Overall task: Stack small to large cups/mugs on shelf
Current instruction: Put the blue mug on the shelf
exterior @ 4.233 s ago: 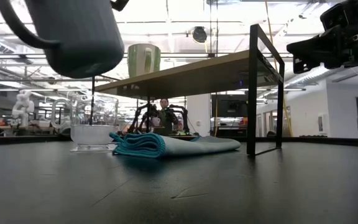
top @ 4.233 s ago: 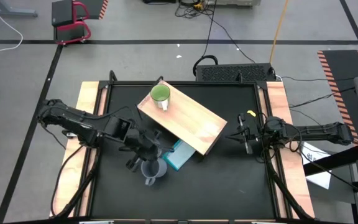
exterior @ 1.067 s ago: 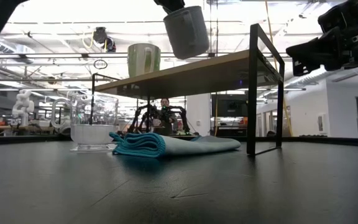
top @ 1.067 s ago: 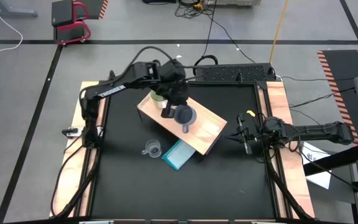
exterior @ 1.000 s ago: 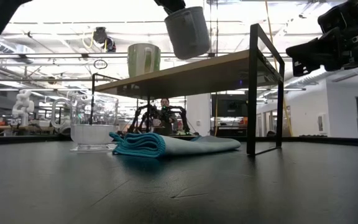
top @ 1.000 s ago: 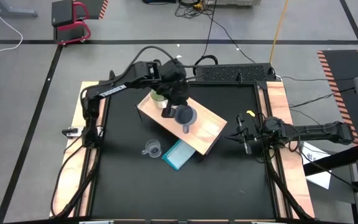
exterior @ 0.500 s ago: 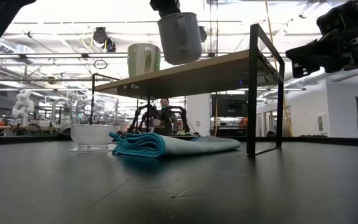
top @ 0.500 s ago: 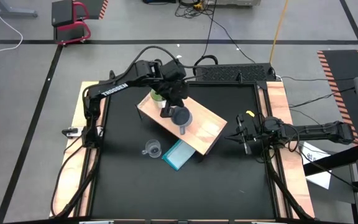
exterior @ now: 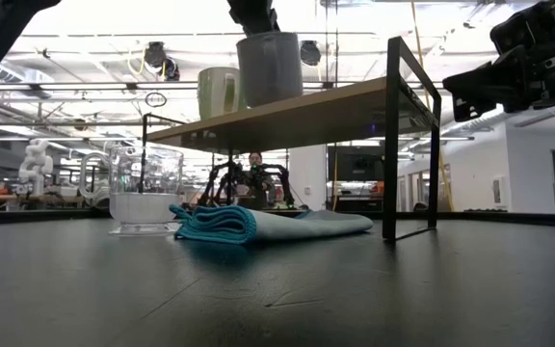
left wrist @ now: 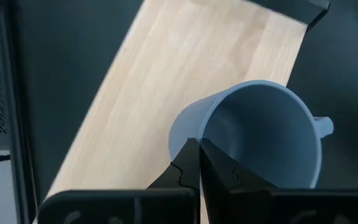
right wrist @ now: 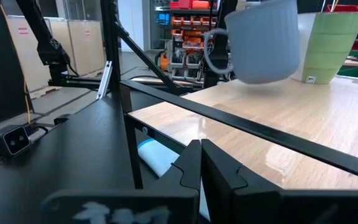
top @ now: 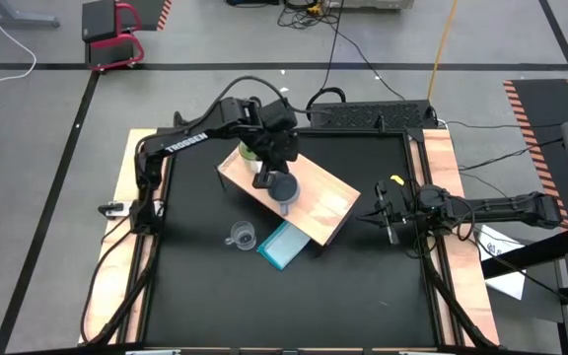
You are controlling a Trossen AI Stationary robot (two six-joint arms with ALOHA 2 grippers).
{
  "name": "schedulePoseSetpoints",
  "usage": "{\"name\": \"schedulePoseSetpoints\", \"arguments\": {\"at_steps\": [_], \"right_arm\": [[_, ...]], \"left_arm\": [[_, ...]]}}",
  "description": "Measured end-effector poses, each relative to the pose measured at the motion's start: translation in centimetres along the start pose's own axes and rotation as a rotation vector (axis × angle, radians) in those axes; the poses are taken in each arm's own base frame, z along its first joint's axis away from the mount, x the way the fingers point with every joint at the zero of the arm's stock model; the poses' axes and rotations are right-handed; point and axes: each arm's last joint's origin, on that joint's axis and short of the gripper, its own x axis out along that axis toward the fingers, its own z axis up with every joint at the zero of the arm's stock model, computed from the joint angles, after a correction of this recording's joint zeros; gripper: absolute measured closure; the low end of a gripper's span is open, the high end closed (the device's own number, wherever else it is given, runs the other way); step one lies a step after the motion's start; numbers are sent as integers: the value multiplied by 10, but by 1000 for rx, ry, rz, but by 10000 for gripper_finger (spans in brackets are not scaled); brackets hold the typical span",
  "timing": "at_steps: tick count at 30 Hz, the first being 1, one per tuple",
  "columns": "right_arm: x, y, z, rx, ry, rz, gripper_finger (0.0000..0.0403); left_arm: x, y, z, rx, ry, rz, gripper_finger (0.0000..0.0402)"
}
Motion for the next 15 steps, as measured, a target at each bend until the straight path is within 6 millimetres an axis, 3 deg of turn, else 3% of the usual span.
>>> {"name": "schedulePoseSetpoints", "arguments": {"at_steps": [7,15], "right_arm": [[1,0,-1,7,8,0,403],[1,0,-2,8,15,0,403]], "left_arm": [[16,4,0,7,43,-16,401],[19,9,-2,6,56,1,401]]}}
